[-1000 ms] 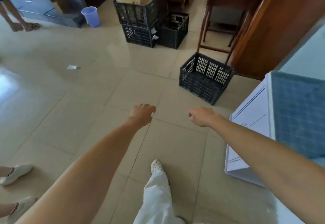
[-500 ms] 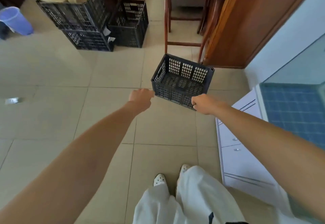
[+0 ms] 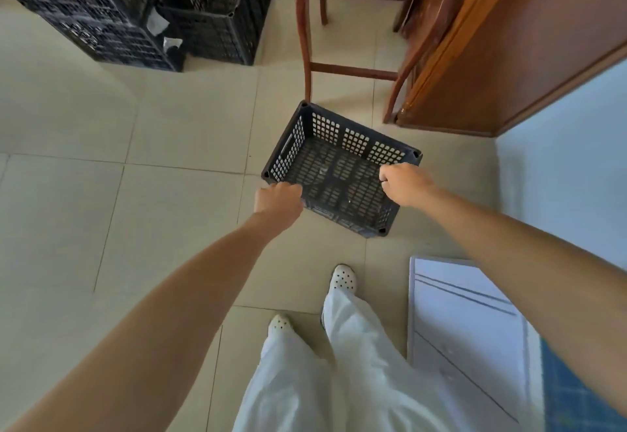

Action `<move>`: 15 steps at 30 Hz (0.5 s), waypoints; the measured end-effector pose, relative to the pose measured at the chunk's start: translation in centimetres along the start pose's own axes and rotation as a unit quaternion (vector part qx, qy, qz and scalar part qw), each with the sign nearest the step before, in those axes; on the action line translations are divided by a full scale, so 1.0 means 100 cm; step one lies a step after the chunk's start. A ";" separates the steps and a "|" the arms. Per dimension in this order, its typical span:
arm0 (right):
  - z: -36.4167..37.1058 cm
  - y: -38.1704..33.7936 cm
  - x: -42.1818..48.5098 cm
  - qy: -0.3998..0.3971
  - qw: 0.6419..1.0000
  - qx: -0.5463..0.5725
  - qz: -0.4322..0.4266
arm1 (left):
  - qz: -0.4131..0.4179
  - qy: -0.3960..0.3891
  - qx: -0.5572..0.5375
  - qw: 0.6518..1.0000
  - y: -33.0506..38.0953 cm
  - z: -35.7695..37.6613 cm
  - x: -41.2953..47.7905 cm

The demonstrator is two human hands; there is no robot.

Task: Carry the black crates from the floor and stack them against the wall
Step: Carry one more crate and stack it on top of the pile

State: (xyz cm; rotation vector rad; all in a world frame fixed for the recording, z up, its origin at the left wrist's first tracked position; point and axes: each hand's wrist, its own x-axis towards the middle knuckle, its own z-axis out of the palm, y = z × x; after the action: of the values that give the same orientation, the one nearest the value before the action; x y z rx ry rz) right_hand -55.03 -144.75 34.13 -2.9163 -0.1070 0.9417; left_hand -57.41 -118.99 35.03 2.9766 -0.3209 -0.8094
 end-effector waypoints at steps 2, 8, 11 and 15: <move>0.009 0.010 0.036 -0.014 1.000 -0.011 -0.003 | -0.033 -0.014 -0.041 0.999 0.003 0.013 0.031; 0.042 0.031 0.124 -0.024 1.000 0.004 0.008 | -0.121 -0.105 -0.188 0.969 0.010 0.075 0.113; 0.056 0.050 0.172 -0.011 0.999 0.041 0.022 | -0.194 -0.154 -0.245 0.937 0.009 0.117 0.155; 0.085 0.072 0.240 0.002 0.998 0.055 0.021 | -0.293 -0.211 -0.333 0.871 0.011 0.177 0.198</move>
State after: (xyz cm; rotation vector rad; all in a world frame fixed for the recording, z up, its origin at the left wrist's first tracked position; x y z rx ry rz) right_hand -40.24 -149.31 12.65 -2.8294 0.0052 0.9158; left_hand -49.86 -123.98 10.06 2.2034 0.7505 -1.2866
